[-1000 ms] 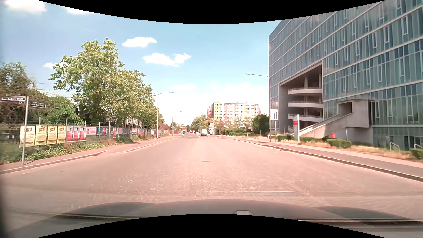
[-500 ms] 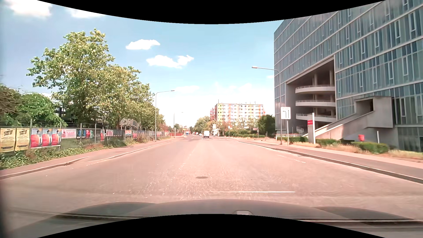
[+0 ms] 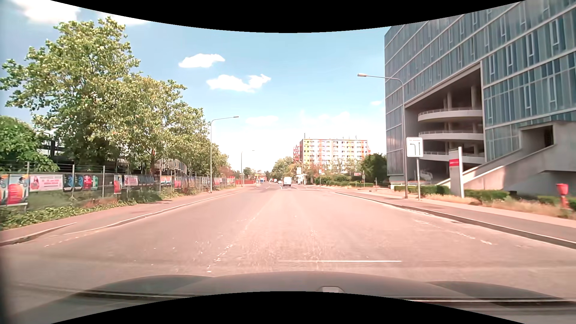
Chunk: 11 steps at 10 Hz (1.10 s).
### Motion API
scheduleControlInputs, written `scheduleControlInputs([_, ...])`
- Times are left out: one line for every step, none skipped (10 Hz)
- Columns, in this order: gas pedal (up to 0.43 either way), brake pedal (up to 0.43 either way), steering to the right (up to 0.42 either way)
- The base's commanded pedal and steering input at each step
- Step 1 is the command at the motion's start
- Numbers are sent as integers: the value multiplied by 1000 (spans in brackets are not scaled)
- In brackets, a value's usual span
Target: Follow the waypoints while adhering to traffic rules and regulations
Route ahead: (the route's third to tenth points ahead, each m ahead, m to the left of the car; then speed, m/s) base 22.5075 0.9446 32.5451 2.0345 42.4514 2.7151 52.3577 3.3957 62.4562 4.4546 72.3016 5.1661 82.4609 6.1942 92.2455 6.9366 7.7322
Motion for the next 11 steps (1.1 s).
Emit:
scheduleControlInputs([268,0,-43])
scheduleControlInputs([268,0,-43])
scheduleControlInputs([260,0,-39])
scheduleControlInputs([268,0,-31])
scheduleControlInputs([268,0,-33])
scheduleControlInputs([268,0,-33])
scheduleControlInputs([248,0,-28])
scheduleControlInputs([248,0,-26])
scheduleControlInputs([248,0,-26])
scheduleControlInputs([248,0,-24])
scheduleControlInputs([240,0,-24])
